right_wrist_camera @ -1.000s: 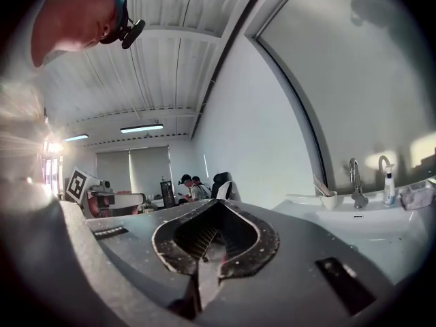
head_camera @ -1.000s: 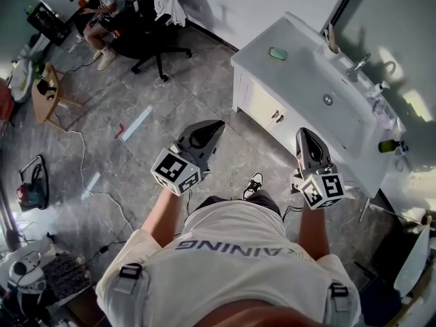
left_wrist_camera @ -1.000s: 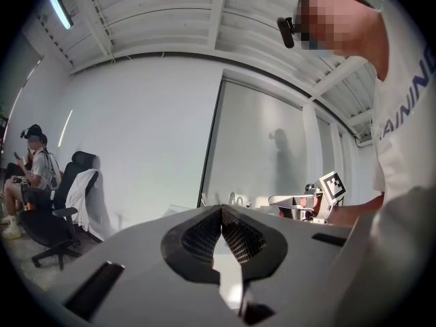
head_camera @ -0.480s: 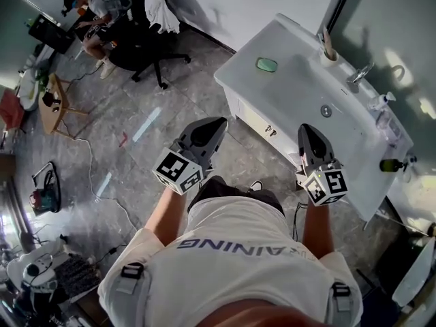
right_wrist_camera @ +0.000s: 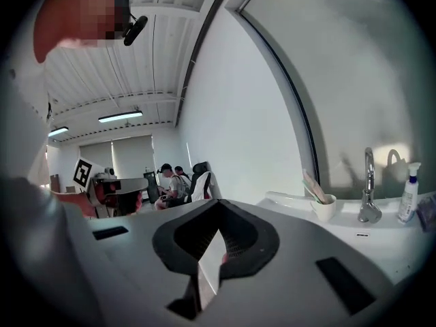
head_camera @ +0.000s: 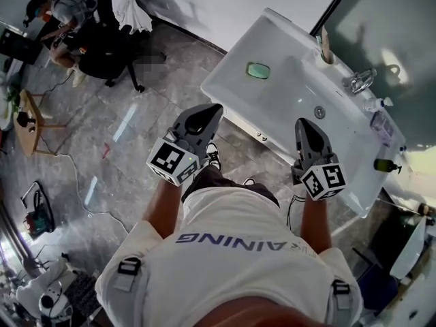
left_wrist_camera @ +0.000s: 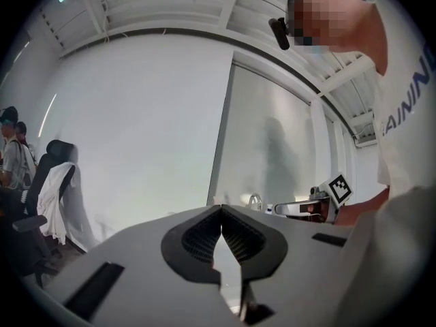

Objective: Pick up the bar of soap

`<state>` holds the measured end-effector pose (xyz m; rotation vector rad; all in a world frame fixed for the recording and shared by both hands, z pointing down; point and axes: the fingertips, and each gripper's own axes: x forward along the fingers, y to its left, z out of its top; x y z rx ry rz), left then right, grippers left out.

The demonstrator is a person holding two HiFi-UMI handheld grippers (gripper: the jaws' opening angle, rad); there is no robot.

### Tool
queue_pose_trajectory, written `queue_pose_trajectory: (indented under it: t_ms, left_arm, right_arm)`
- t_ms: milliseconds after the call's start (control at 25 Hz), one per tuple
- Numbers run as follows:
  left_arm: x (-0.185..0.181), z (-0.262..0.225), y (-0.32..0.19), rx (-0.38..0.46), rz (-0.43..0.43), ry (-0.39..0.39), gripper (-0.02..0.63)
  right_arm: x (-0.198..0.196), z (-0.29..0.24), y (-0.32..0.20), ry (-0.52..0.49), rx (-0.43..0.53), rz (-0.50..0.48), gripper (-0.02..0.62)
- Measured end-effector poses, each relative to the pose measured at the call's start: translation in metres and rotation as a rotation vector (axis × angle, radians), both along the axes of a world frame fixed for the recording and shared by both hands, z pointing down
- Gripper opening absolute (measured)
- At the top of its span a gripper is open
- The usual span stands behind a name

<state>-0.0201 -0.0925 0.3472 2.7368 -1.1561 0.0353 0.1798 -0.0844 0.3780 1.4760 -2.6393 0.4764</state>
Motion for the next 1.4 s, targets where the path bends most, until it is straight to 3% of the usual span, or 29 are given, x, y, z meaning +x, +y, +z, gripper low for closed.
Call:
queue_pose_trajectory:
  t_ms: [160,320,520,640,960,1160,1400]
  left_arm:
    - [-0.028,0.005,-0.043,-0.026,0.052,0.031,0.009]
    - [-0.054,0.023,-0.086,-0.033,0.088,0.012,0.009]
    - [-0.062,0.035,-0.105,-0.073,0.105,0.03,0.009]
    - [-0.062,0.042,-0.112,-0.096,0.104,0.033,0.009]
    - [-0.059,0.067,-0.135,-0.158,0.055,0.031,0.009]
    - [-0.053,0.082,-0.136,-0.205,0.013,0.015,0.009]
    - [-0.055,0.1,-0.138,-0.248,-0.057,0.008,0.009]
  right_arm:
    - [-0.037,-0.002,-0.034,0.069,-0.018,0.027,0.009]
    - [-0.068,0.008,-0.08,0.105,-0.025,0.036,0.011]
    - [-0.073,0.023,-0.106,0.173,-0.069,0.021,0.018]
    - [-0.074,0.037,-0.123,0.228,-0.086,-0.02,0.06]
    - [-0.081,0.13,-0.183,0.528,-0.223,-0.269,0.236]
    - [-0.084,0.194,-0.213,0.694,-0.3,-0.42,0.255]
    - [-0.079,0.255,-0.22,0.932,-0.369,-0.686,0.276]
